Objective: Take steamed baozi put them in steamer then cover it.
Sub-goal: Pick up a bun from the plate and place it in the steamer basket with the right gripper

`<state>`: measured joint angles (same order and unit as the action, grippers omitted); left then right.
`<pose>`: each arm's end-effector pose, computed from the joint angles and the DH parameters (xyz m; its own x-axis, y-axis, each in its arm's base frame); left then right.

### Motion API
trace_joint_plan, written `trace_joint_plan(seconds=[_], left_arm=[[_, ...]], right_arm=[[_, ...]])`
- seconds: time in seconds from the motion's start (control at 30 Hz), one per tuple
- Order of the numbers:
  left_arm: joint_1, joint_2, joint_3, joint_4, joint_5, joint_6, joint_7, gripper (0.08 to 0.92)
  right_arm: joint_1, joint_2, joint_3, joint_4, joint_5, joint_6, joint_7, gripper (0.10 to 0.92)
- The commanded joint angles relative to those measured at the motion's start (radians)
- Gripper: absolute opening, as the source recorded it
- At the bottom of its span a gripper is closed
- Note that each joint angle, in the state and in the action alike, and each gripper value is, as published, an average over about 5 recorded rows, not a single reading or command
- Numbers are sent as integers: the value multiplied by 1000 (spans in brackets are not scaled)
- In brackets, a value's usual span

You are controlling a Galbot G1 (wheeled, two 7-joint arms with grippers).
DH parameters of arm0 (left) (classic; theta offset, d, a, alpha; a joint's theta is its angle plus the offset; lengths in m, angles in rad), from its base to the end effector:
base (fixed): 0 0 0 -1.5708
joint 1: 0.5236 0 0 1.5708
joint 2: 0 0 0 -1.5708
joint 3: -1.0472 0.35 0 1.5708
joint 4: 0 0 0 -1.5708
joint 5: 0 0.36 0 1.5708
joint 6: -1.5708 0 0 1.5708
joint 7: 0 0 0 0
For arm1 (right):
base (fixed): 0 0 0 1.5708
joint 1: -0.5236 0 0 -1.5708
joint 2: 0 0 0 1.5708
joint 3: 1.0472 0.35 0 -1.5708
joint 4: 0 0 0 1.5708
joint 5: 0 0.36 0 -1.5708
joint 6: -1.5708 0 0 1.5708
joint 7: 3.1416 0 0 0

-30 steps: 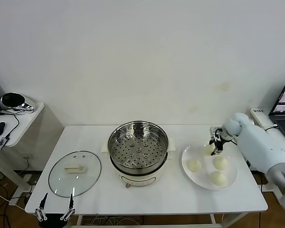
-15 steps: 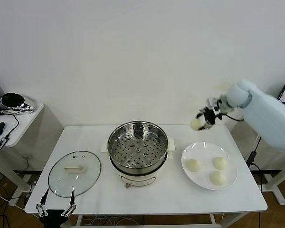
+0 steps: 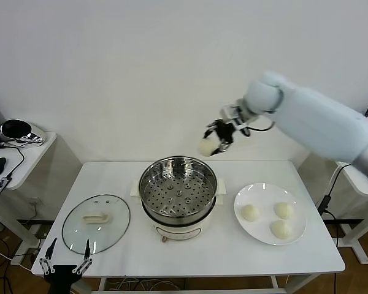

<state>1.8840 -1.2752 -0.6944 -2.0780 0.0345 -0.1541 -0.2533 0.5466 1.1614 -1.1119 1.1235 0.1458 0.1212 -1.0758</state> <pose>0.0949 0.1022 -0.3320 -0.9815 -0.1794 0.0669 -0.1415 0.9149 0.3782 0.5932 0.0958 -0.0073 -0.2333 -0.3963 0.8880 -0.6381 -0.6267 -0.4473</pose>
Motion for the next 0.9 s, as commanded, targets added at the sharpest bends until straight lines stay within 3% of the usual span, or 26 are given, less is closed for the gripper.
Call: trace_joint_plan(seconds=[0.03, 0.37, 0.9], left_arm=[[1, 0, -14, 0, -8, 0, 1, 823], [11, -17, -30, -5, -11, -2, -1, 823], [7, -17, -37, -3, -12, -3, -1, 823]], right_arm=[[10, 209, -110, -116, -88, 212, 28, 611], [-69, 267, -117, -249, -337, 404, 74, 619], [-113, 291, -104, -317, -432, 477, 97, 619]])
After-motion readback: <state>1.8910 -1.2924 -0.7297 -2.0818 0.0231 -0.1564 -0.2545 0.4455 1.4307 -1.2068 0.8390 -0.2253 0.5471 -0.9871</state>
